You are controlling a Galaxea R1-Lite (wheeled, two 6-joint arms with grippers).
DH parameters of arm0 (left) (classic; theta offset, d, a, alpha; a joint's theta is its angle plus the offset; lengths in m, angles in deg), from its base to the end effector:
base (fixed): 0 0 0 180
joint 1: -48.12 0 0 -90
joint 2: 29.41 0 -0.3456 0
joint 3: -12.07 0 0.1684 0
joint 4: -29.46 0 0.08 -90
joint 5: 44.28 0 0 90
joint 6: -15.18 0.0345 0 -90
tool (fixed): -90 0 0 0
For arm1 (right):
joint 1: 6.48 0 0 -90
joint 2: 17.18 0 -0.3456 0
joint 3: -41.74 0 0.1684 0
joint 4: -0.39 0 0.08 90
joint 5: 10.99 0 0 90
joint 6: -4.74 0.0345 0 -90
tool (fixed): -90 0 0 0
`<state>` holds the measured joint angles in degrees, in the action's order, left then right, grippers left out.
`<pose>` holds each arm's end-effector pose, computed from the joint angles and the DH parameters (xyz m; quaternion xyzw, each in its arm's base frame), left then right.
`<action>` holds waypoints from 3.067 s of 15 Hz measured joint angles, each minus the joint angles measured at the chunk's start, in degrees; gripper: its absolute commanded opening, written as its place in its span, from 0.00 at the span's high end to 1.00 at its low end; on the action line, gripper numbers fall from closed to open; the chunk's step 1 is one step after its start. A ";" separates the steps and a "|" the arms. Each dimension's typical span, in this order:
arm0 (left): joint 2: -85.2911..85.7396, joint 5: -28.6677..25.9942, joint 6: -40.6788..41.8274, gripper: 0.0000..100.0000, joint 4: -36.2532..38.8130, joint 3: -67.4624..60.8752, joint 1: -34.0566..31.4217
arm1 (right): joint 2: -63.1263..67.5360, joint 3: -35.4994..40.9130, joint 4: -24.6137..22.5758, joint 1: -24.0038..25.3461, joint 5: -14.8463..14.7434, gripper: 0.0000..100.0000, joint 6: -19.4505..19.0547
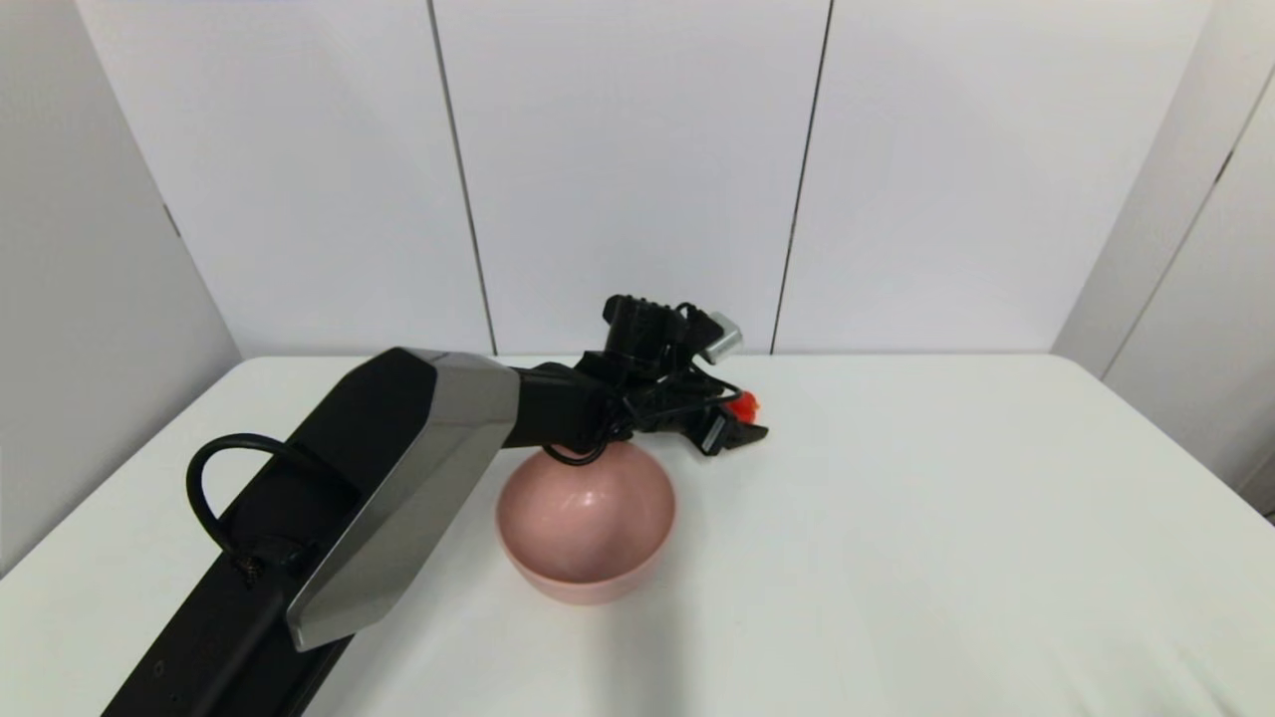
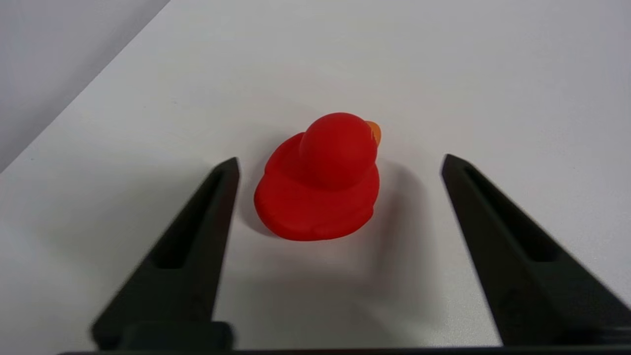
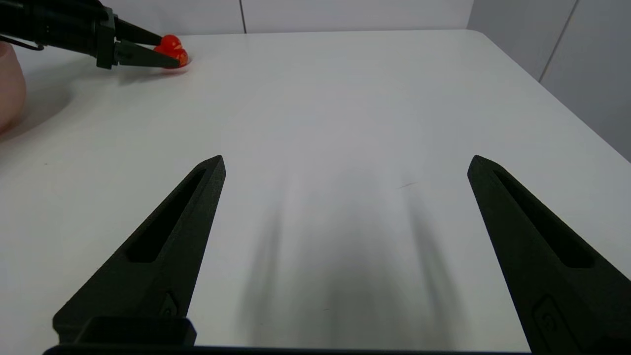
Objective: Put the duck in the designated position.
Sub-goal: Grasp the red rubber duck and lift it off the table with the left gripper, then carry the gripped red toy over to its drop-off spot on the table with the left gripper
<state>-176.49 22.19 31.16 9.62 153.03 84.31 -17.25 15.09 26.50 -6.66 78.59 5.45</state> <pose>0.4421 -0.3405 0.1210 0.1420 0.1536 -0.5115 0.8334 -0.0807 0.0000 0.0765 0.0062 -0.0054 -0.0052 1.0000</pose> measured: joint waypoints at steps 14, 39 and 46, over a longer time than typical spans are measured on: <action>0.37 0.02 0.02 1.00 -0.09 0.00 0.02 | 0.00 0.00 0.00 0.00 0.00 0.00 -0.02; 25.58 2.32 2.73 1.00 -10.79 -8.22 -3.69 | 0.00 0.00 0.00 0.00 -0.02 0.00 -0.05; 43.22 13.73 0.96 1.00 -12.26 -29.53 -9.46 | 0.00 0.00 0.00 0.00 0.00 0.00 -0.07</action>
<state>-133.27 35.92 32.12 -2.65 123.50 74.85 -17.25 15.09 26.50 -6.66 78.59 5.38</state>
